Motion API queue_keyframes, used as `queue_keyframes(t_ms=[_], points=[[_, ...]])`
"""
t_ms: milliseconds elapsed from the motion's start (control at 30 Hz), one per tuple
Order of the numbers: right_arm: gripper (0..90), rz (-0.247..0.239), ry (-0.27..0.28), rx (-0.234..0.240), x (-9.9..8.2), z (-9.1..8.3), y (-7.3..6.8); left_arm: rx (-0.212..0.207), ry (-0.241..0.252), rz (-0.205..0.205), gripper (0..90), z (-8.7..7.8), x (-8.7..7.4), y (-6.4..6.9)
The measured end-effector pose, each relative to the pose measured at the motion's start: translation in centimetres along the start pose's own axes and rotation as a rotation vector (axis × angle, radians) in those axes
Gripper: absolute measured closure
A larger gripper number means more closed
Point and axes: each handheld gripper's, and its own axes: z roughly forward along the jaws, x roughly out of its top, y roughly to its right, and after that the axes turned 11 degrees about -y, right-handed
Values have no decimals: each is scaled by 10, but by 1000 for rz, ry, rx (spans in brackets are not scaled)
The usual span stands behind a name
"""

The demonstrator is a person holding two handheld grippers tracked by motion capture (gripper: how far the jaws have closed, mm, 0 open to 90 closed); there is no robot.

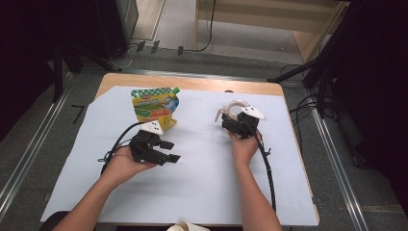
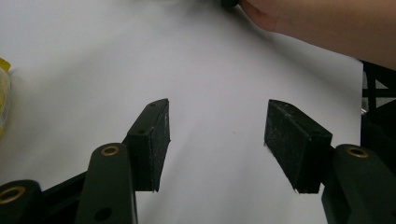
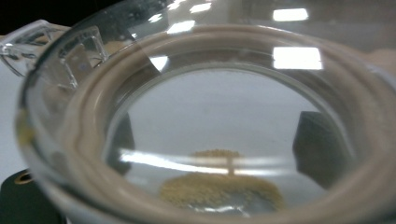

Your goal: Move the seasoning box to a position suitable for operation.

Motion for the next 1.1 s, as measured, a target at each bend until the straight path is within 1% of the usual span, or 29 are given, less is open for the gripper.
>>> queue_keyframes(t_ms=[200,233,267,300,333,433,467,567,600,667,700,800,833,900,1000,1033,1067,1100], points=[[120,-6,-13,9,1,-4,0,-5,-4,0,418,1,0,0],[121,-10,-15,11,2,-4,0,-6,-6,2,418,2,0,0],[121,-28,-22,12,2,-6,-1,-3,-8,1,418,2,0,1],[121,-28,-22,12,2,-6,-1,-3,-8,1,418,2,0,1],[121,-38,-23,17,3,-8,-1,-2,-6,0,418,2,0,1],[121,-34,-14,25,5,-12,-1,-1,-9,1,416,2,0,0],[122,-30,-8,35,7,-16,-1,2,-9,2,415,2,0,0],[122,-25,-3,48,9,-20,-1,-6,-7,-6,414,2,0,-2],[121,-32,-11,63,11,-25,-1,-5,-6,-6,413,1,0,-2],[122,-55,-26,69,13,-30,-1,-2,-6,-6,412,2,0,-2],[122,-55,-26,69,13,-30,-1,-2,-6,-6,411,2,0,-2],[122,-83,-42,82,14,-38,-2,1,-6,-10,411,1,0,-3],[122,-88,-51,99,14,-43,-2,-1,-1,-14,410,1,0,-3],[122,-93,-57,107,14,-46,-3,0,-1,-16,410,1,0,-3],[122,-132,-66,112,12,-52,-6,3,-5,-15,410,1,0,-3],[122,-138,-70,122,12,-54,-7,3,-5,-14,410,1,0,-3],[122,-147,-71,142,11,-60,-8,1,-7,-15,411,1,0,-3],[122,-147,-71,142,11,-60,-8,1,-7,-15,411,1,0,-3]])
